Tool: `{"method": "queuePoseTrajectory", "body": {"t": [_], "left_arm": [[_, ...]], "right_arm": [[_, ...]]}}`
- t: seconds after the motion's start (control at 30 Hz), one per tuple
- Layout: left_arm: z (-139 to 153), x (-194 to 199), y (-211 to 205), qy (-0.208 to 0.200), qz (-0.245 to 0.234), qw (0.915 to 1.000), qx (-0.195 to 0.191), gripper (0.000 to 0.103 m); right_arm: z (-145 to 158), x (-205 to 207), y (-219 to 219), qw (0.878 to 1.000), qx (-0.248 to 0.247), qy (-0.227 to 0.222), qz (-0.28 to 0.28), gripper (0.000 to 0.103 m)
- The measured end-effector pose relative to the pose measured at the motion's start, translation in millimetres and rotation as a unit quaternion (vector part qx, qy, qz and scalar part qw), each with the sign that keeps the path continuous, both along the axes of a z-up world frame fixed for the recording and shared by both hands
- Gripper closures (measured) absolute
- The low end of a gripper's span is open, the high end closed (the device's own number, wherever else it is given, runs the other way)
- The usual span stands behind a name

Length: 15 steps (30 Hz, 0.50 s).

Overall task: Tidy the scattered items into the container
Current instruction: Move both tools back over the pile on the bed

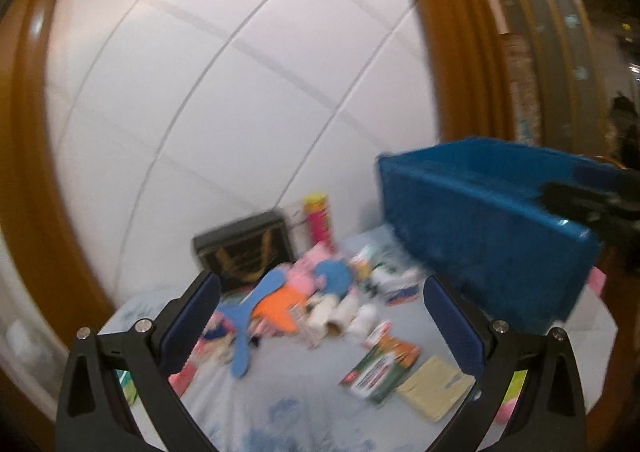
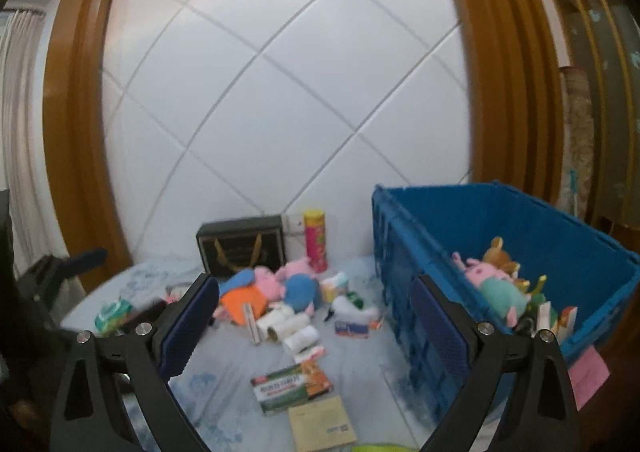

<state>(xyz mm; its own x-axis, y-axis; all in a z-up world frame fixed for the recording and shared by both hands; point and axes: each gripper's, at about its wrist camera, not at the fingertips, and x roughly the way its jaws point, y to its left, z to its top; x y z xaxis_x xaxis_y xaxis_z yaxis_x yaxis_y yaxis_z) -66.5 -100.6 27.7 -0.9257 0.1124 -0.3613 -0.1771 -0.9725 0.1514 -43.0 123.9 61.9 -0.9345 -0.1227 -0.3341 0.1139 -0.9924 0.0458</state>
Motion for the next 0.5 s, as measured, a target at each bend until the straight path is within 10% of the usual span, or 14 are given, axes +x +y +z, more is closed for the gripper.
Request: {"method": "queuePoseTrajectory", "body": {"t": [0.5], "left_arm": [[-131,-42,-79,-0.122,0.134,0.9834,0.011,0.0]], "right_arm": [[-144,-121,-7,0.983,0.013,-0.155,0.099,0.001]]}}
